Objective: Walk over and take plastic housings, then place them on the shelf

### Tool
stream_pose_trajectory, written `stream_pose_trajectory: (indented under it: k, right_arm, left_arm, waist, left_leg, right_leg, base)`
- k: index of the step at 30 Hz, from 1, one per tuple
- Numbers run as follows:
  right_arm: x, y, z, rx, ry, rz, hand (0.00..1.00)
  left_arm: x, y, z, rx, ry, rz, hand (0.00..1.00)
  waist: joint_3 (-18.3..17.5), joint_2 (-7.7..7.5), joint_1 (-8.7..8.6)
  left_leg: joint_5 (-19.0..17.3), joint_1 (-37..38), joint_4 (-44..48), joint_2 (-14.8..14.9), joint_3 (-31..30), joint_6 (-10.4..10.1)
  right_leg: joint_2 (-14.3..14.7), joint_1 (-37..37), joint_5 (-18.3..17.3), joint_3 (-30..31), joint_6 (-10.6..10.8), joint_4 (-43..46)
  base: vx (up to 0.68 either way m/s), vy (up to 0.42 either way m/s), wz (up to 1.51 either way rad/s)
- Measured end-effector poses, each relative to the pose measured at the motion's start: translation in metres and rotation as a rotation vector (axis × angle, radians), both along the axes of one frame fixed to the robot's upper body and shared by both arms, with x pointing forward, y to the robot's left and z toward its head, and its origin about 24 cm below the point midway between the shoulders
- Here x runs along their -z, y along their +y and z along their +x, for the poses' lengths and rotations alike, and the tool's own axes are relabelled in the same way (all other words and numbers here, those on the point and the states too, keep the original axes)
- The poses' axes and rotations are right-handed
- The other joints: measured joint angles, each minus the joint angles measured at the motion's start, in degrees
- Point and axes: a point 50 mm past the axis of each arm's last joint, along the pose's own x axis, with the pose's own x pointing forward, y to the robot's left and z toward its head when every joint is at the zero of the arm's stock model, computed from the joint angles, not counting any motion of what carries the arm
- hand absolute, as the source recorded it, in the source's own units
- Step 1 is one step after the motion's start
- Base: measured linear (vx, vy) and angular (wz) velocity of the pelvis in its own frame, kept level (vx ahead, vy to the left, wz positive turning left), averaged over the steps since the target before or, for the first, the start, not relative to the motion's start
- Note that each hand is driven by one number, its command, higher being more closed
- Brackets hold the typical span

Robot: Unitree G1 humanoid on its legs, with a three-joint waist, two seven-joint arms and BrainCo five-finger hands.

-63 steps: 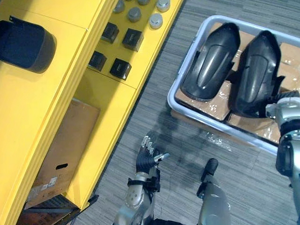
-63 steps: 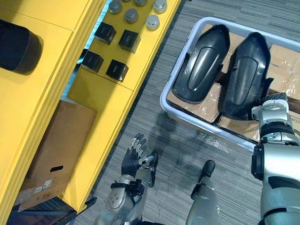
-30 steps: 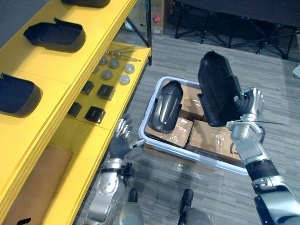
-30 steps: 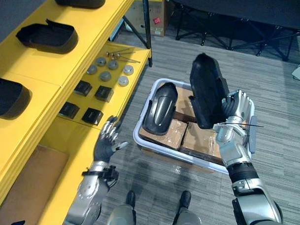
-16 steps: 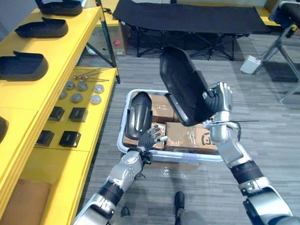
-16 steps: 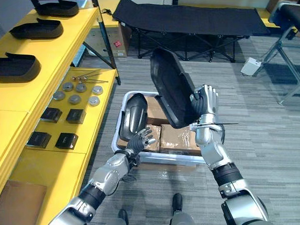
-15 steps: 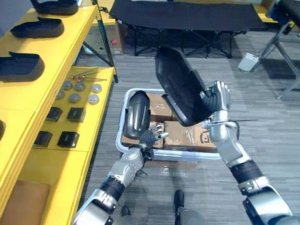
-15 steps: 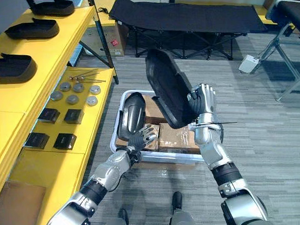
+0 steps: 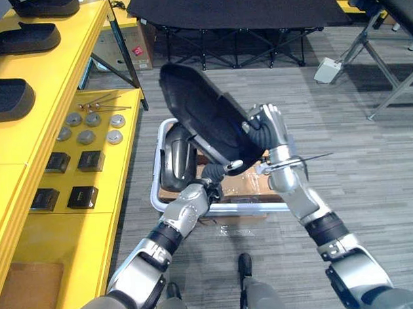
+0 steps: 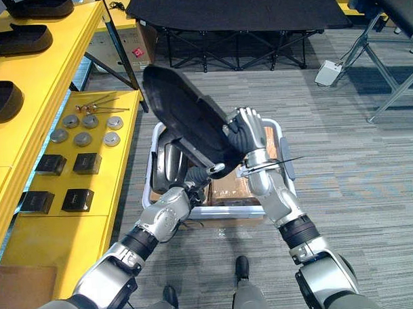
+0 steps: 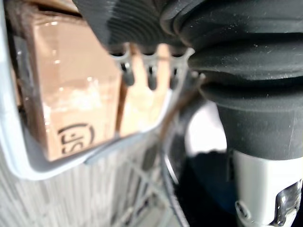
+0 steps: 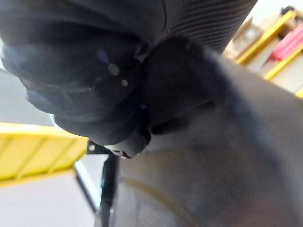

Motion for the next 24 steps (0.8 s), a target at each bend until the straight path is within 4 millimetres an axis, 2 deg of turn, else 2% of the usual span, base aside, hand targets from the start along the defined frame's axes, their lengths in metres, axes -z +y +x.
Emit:
stream_pose_trajectory:
  k: [4, 6, 7, 11, 15, 19, 24]
  right_arm:
    - [0.001, 0.006, -0.001, -0.027, 0.009, 0.005, 1.0]
    - [0.001, 0.007, -0.003, -0.036, 0.012, 0.035, 1.0]
    - [0.002, 0.007, -0.004, -0.036, 0.015, 0.047, 1.0]
    - [0.005, 0.004, -0.006, -0.017, 0.012, 0.088, 1.0]
    - [0.017, 0.001, -0.01, 0.002, 0.046, 0.149, 1.0]
    - [0.019, 0.002, -0.015, -0.011, 0.045, 0.166, 1.0]
    - [0.019, 0.011, -0.023, -0.045, 0.026, 0.192, 1.0]
  left_arm:
    - [0.0, 0.002, 0.001, -0.043, -0.008, -0.015, 0.0]
    - [-0.006, 0.002, 0.003, -0.09, -0.02, -0.11, 0.0]
    - [-0.007, 0.002, 0.003, -0.106, -0.02, -0.138, 1.0]
    - [-0.016, 0.003, 0.006, -0.197, -0.037, -0.295, 1.0]
    - [-0.027, 0.012, 0.01, -0.309, -0.081, -0.474, 1.0]
    - [-0.027, 0.016, 0.01, -0.356, -0.07, -0.574, 1.0]
    - [-0.022, 0.02, 0.006, -0.372, -0.068, -0.645, 1.0]
  waist:
    - [0.02, 0.03, -0.02]
    - [0.02, 0.03, -0.02]
    - [0.02, 0.03, -0.02]
    - [0.03, 0.05, -0.07]
    - [0.07, 0.0, 0.0]
    - [0.12, -0.09, -0.01]
    - [0.58, -0.93, 0.0]
  left_leg:
    - [0.0, 0.01, 0.06, -0.09, -0.02, 0.01]
    - [0.01, 0.06, 0.07, -0.09, -0.02, 0.01]
    - [0.01, 0.09, 0.06, -0.09, -0.02, 0.01]
    - [0.01, 0.45, -0.07, -0.1, 0.05, 0.01]
    - [0.01, 0.87, -0.13, 0.06, -0.03, 0.01]
    - [0.01, 0.94, -0.14, 0.13, -0.06, 0.01]
    - [0.01, 1.14, -0.18, 0.22, -0.06, 0.0]
  right_leg:
    - [-0.09, 0.0, 0.09, 0.06, -0.05, -0.01]
    - [-0.1, 0.04, 0.11, 0.06, -0.07, -0.01]
    - [-0.11, 0.07, 0.11, 0.06, -0.07, -0.01]
    - [-0.14, 0.36, 0.1, 0.06, -0.08, -0.02]
    - [-0.18, 0.84, 0.08, -0.01, -0.09, -0.05]
    - [-0.3, 0.96, 0.05, -0.06, -0.11, -0.06]
    - [-0.45, 1.15, 0.03, -0.08, -0.13, -0.06]
  base:
    - [-0.04, 0.005, -0.01]
    - [-0.02, 0.002, 0.0]
    - [0.0, 0.0, 0.0]
    - [0.0, 0.0, 0.0]
    - [0.0, 0.0, 0.0]
    - [0.0, 0.0, 0.0]
    - [0.0, 0.0, 0.0]
